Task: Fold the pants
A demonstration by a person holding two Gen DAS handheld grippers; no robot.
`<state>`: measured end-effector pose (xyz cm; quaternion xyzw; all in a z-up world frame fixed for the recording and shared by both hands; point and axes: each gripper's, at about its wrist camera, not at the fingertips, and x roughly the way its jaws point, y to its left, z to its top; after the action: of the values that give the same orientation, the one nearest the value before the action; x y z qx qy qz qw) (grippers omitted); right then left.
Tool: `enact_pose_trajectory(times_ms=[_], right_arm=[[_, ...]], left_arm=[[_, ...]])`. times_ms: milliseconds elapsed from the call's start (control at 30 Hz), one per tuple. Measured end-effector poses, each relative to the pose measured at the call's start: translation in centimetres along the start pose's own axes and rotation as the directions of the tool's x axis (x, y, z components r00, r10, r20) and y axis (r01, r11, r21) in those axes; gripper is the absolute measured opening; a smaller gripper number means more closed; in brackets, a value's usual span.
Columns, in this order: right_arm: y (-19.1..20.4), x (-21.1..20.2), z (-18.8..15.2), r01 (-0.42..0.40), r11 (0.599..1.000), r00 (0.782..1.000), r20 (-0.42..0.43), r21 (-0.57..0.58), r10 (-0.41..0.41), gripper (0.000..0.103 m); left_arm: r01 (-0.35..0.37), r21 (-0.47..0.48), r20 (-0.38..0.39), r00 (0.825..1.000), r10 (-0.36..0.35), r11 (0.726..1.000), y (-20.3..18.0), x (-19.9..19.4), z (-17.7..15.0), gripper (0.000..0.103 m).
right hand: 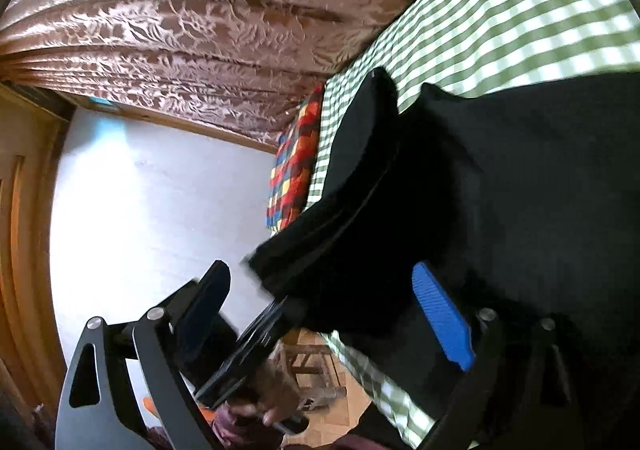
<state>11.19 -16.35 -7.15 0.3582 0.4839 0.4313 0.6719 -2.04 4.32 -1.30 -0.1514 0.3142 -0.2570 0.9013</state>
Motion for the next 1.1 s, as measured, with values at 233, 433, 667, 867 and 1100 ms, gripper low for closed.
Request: enact_pose_trajectory(times_ms=[233,433,667,867,1100], right_arm=[[1.6,5.2,2.7,0.153,0.984,0.985,-0.064,-0.089,-0.159,0.025],[5.3,3.4,1.9,0.199,0.949,0.978,-0.017,-0.246,-0.209,0.013],[9.3,-1.4,0.8,0.181,0.925,0.983,0.030,-0.335,-0.182,0.013],[10.4,-7.3,0.0,0.235,0.898,0.972,0.090,-0.371,-0.217,0.013],[4.1,-14.4,-0.4,0.405,0.875,0.914,0.157,-0.267,-0.375,0.013]], left_arm=[[0.023,0.057,0.016,1.000,-0.024,0.998,-2.2,-1.1,-0.2,0.011],[0.189,0.002,0.034,0.981,-0.188,0.982,-0.8,-4.4,0.6,0.043],[0.168,-0.170,0.149,0.978,-0.143,0.971,4.3,-7.9,1.6,0.046],[0.205,-0.193,0.092,0.977,-0.190,0.960,3.4,-3.9,1.8,0.046],[0.316,-0.162,-0.110,0.936,-0.335,0.935,-1.4,3.9,0.8,0.046]])
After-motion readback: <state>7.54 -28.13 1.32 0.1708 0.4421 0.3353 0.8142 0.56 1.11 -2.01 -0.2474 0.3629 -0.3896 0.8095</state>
